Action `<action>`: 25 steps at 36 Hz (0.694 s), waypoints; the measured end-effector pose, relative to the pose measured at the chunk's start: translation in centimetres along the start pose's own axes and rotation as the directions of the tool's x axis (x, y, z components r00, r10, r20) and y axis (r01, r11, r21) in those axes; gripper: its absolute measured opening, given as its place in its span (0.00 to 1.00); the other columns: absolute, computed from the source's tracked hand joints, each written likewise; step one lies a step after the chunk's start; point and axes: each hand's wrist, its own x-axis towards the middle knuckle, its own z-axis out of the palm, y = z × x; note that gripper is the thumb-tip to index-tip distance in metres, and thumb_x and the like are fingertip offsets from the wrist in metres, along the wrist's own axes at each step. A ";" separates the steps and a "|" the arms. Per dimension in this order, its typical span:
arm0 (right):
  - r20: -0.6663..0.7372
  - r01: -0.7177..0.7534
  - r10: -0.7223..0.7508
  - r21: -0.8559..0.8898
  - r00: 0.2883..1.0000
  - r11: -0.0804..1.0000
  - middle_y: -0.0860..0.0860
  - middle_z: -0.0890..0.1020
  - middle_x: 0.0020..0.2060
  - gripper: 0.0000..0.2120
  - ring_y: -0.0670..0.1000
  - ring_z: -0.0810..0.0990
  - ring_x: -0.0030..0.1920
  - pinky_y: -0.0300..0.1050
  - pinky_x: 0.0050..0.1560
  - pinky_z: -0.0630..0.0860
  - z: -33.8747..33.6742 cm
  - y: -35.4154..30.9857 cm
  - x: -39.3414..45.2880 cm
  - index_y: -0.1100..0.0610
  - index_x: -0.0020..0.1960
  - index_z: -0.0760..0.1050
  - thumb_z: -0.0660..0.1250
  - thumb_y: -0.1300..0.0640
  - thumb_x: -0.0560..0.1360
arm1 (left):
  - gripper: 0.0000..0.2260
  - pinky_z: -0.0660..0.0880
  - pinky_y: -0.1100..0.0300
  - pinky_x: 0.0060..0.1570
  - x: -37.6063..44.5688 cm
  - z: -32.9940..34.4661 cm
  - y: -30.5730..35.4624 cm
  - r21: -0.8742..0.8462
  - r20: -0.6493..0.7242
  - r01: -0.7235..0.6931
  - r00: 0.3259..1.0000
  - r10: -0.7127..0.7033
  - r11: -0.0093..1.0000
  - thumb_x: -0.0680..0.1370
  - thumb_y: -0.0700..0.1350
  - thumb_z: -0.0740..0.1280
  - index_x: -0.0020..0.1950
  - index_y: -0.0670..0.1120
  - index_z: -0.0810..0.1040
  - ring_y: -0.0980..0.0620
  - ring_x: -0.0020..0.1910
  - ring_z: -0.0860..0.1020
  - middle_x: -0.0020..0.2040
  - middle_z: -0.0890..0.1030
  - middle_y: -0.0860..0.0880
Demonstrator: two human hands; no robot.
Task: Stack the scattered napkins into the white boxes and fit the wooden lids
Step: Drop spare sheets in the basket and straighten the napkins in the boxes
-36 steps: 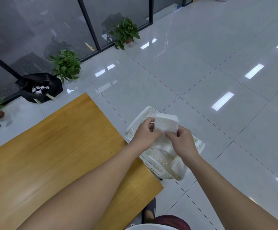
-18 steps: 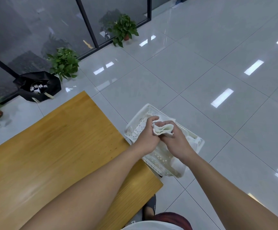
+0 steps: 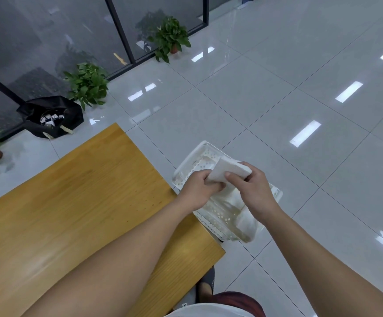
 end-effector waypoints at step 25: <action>0.092 -0.012 0.035 -0.238 0.995 0.971 0.52 0.80 0.55 0.11 0.58 0.86 0.46 0.59 0.43 0.88 3.7 0.1 0.0 0.52 0.55 0.73 0.71 0.66 0.81 | 0.17 0.84 0.48 0.43 -5.7 -7.6 -2.8 -0.154 -0.139 -0.035 0.990 0.013 0.987 0.84 0.37 0.69 0.64 0.58 0.72 0.47 0.40 0.83 0.63 0.82 0.48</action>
